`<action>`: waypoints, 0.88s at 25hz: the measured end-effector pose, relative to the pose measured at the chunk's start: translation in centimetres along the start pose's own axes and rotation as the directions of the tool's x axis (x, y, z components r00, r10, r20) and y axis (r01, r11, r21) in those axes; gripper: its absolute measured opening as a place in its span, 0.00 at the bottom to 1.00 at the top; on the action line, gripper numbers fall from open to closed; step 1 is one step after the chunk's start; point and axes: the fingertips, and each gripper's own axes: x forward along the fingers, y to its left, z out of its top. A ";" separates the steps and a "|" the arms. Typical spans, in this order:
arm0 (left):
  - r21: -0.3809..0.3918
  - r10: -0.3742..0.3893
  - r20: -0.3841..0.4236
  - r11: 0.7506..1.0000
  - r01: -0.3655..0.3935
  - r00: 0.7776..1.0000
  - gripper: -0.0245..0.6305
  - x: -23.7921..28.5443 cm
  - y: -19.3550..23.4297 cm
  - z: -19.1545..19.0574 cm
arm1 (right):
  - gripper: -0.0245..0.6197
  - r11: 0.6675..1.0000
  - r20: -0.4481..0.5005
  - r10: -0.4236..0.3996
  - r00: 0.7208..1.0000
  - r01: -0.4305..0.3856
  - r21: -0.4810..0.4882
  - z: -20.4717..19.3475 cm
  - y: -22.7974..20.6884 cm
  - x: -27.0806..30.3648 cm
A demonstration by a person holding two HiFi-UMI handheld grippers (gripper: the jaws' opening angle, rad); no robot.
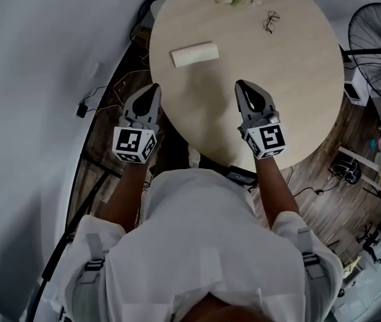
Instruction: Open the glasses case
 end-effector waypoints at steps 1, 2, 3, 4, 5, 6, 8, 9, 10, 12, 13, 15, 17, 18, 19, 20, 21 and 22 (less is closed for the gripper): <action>-0.001 -0.004 -0.001 1.000 0.004 1.000 0.06 0.1 0.5 -0.2 | 0.08 1.000 0.003 0.006 1.000 -0.006 -0.024 0.1 0.1 0.6; -0.001 -0.006 -0.002 1.000 0.006 1.000 0.06 0.4 0.8 -0.4 | 0.08 0.999 0.005 0.013 1.000 -0.013 -0.043 0.1 0.0 1.2; 0.001 -0.005 -0.002 1.000 0.005 1.000 0.06 0.8 0.9 -0.6 | 0.08 0.998 0.004 0.019 1.000 -0.018 -0.054 0.0 -0.3 1.7; 0.005 -0.002 -0.003 1.000 0.002 1.000 0.06 1.4 1.0 -0.9 | 0.08 0.998 -0.002 0.023 1.000 -0.023 -0.058 -0.3 -0.7 2.1; 0.007 0.003 -0.004 1.000 -0.003 1.000 0.06 1.9 0.9 -1.2 | 0.08 0.998 -0.013 0.029 1.000 -0.030 -0.056 -0.7 -1.1 2.4; 0.006 0.008 -0.005 1.000 -0.008 1.000 0.06 2.5 0.8 -1.6 | 0.08 0.998 -0.027 0.036 0.999 -0.037 -0.052 -1.1 -1.3 2.7; -0.004 0.017 -0.003 1.000 -0.017 1.000 0.06 3.7 0.7 -2.5 | 0.08 0.997 -0.048 0.049 0.998 -0.052 -0.061 -2.1 -1.9 3.2; -0.010 0.020 0.000 1.000 -0.020 1.000 0.06 4.3 0.7 -2.9 | 0.08 0.995 -0.050 0.058 0.997 -0.061 -0.075 -2.6 -2.4 3.6; -0.016 0.024 0.003 1.000 -0.024 1.000 0.06 4.9 0.7 -3.3 | 0.08 0.993 -0.050 0.072 0.996 -0.076 -0.095 -3.2 -3.0 4.0; -0.018 0.036 0.007 0.999 -0.035 0.999 0.06 5.9 0.7 -3.5 | 0.08 0.983 -0.045 0.114 0.992 -0.120 -0.138 -4.2 -3.7 5.2; -0.014 0.044 0.007 0.999 -0.044 0.999 0.06 6.4 0.6 -3.4 | 0.08 0.978 -0.047 0.134 0.990 -0.140 -0.155 -4.7 -3.8 5.8; -0.006 0.056 0.011 0.998 -0.056 0.998 0.06 7.2 0.2 -3.5 | 0.08 0.967 -0.061 0.164 0.985 -0.173 -0.189 -5.8 -4.0 6.6; -0.002 0.069 0.015 0.998 -0.069 0.998 0.06 7.9 0.1 -3.9 | 0.08 0.949 -0.063 0.200 0.978 -0.209 -0.237 -6.7 -4.1 7.7; 0.002 0.078 0.014 0.997 -0.078 0.997 0.06 8.3 0.2 -4.1 | 0.08 0.934 -0.047 0.230 0.972 -0.234 -0.270 -6.8 -4.1 8.3; 0.015 0.089 0.011 0.996 -0.089 0.996 0.06 8.6 0.4 -4.3 | 0.08 0.918 -0.030 0.261 0.965 -0.258 -0.303 -6.8 -4.0 8.9; 0.035 0.098 0.006 0.995 -0.098 0.995 0.06 8.8 0.5 -4.5 | 0.08 0.902 -0.018 0.287 0.958 -0.277 -0.330 -6.9 -4.0 9.5; 0.060 0.103 -0.001 0.993 -0.103 0.995 0.06 9.0 0.6 -4.9 | 0.08 0.890 -0.013 0.305 0.952 -0.290 -0.351 -7.2 -4.0 10.0; 0.083 0.106 -0.007 0.991 -0.105 0.994 0.06 9.2 0.7 -5.3 | 0.08 0.880 -0.013 0.318 0.948 -0.300 -0.368 -7.5 -4.0 10.4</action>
